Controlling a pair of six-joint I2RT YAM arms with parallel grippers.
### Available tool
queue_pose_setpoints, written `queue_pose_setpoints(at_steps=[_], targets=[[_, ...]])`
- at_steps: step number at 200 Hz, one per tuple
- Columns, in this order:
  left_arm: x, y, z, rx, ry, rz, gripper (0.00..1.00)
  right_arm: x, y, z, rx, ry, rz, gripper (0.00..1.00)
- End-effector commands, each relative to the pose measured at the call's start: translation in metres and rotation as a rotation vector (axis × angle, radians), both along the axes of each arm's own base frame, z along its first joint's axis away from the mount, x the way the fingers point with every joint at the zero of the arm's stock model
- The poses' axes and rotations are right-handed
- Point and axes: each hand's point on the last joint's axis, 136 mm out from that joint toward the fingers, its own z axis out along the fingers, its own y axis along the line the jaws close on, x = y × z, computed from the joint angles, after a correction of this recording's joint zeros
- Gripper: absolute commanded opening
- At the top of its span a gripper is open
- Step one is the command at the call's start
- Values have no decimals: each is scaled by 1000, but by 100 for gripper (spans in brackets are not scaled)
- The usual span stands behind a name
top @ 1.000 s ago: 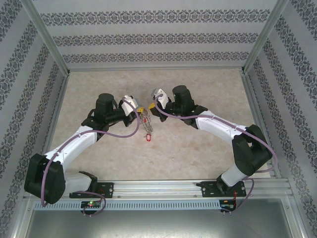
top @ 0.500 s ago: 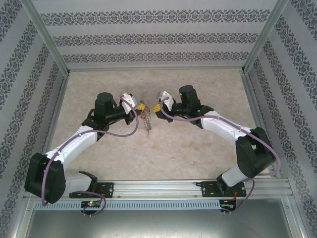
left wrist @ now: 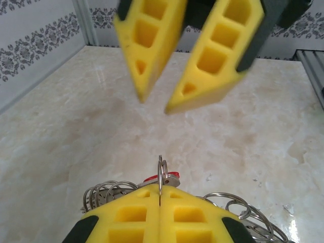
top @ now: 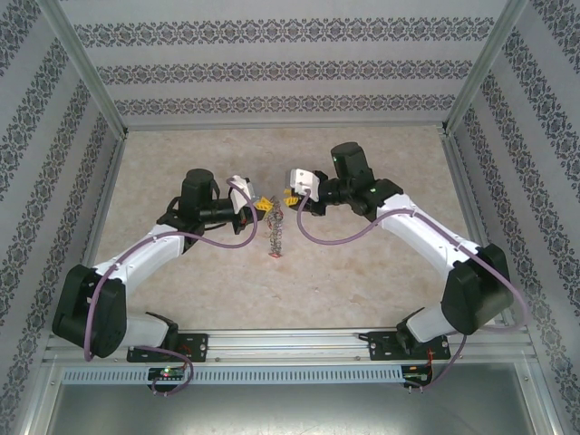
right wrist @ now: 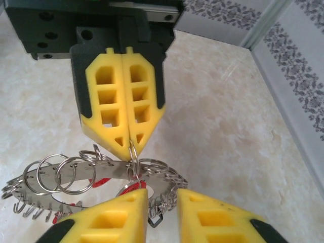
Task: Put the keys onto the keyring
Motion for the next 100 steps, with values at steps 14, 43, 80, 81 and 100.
queue_pose_setpoints(at_steps=[14,43,80,81,100], targets=[[-3,-11,30,-51,-79,-79,0,-14,7,-15,-40,65,77,35],[-7,-13,31,-59,-76,-100,0,-12,8,-25,-74,112,75,34],[-9,-14,31,-64,-75,-114,0,-16,13,-22,-70,153,115,17],[-9,-15,31,-64,-75,-115,0,-16,12,-22,-71,155,116,16],[-9,-15,32,-67,-76,-117,0,-24,11,-26,-93,205,147,9]])
